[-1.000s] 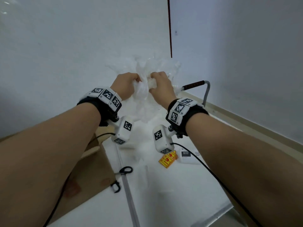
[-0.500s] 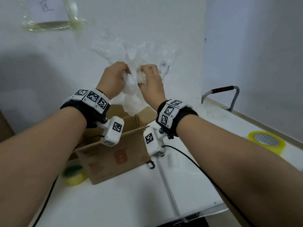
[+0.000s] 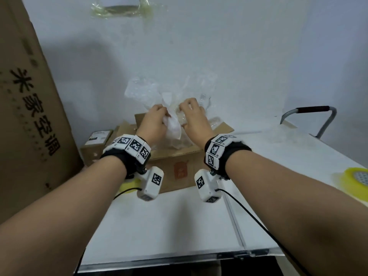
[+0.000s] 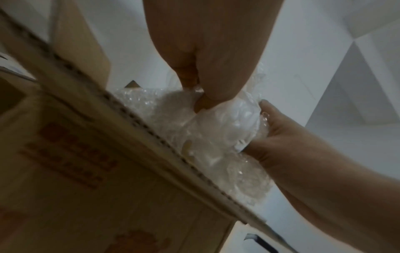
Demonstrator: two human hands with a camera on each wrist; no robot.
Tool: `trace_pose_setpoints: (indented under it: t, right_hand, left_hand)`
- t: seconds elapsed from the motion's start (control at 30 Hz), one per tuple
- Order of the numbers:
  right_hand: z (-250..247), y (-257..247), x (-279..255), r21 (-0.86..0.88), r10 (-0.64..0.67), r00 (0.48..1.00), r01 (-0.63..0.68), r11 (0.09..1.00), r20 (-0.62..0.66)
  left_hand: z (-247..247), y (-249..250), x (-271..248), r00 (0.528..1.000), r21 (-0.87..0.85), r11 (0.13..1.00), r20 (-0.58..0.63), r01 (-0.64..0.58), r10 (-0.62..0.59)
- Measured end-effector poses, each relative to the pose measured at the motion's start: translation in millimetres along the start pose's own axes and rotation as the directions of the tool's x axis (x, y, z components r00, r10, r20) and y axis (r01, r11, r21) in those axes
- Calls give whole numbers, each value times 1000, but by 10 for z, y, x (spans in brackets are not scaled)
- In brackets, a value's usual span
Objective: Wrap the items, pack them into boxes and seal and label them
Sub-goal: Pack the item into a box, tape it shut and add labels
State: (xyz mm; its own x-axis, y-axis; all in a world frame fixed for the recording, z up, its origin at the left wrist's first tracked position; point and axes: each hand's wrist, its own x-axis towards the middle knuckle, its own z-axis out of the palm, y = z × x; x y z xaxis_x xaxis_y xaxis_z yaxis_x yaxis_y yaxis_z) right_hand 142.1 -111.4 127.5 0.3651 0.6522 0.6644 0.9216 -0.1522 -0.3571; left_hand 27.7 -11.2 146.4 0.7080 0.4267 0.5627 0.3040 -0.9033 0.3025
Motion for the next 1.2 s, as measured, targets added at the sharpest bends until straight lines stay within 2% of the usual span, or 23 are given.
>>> trace_pose_setpoints:
  t: [0.1, 0.17, 0.27, 0.4, 0.47, 0.57, 0.67, 0.73, 0.8, 0.87, 0.9, 1.03, 1.13, 1.2]
  right_hand:
    - [83, -16, -66, -9, 57, 993, -57, 998, 101]
    - [106, -51, -83, -6, 107, 968, -109, 994, 226]
    - [128, -86, -136, -60, 162, 883, -151, 987, 441]
    - [116, -46, -165, -127, 193, 766, -146, 981, 613]
    - [42, -47, -147, -88, 163, 744, -140, 986, 648]
    - [-60, -41, -118, -45, 146, 752, -153, 987, 643]
    - [-53, -20, -86, -164, 229, 733, -161, 973, 640]
    - [-17, 5, -86, -337, 286, 724, -79, 938, 627]
    - [20, 30, -109, -476, 314, 744, 5, 880, 590]
    - [48, 36, -142, -471, 316, 761, -15, 882, 567]
    - [63, 26, -158, -458, 325, 749, -33, 889, 577]
    - [96, 38, -222, -449, 422, 630, -128, 884, 652]
    - [98, 92, -262, -519, 505, 563, -151, 841, 655]
    - [104, 90, -275, -531, 532, 547, -177, 829, 647]
  left_hand:
    - [61, -95, -131, 995, 2, 999, 86, 48, -48]
    - [64, -137, -201, 980, 21, 995, 172, 96, -98]
    - [65, -152, -299, 916, 66, 981, 351, 181, -193]
    - [61, -173, -409, 803, 55, 966, 545, 254, -242]
    - [37, -184, -447, 751, 43, 960, 613, 277, -244]
    - [6, -201, -488, 679, 42, 954, 693, 297, -242]
    - [22, -244, -514, 629, 118, 962, 736, 246, -251]
    - [16, -233, -533, 602, 184, 966, 755, 183, -258]
    - [2, -205, -549, 589, 232, 965, 766, 120, -257]
    - [12, -204, -550, 598, 261, 961, 758, 87, -260]
    - [31, -215, -545, 611, 278, 958, 747, 70, -261]
    - [148, -287, -521, 677, 331, 943, 686, 36, -266]
    - [205, -306, -493, 690, 337, 941, 675, 27, -261]
    - [220, -305, -473, 686, 343, 939, 680, 14, -259]
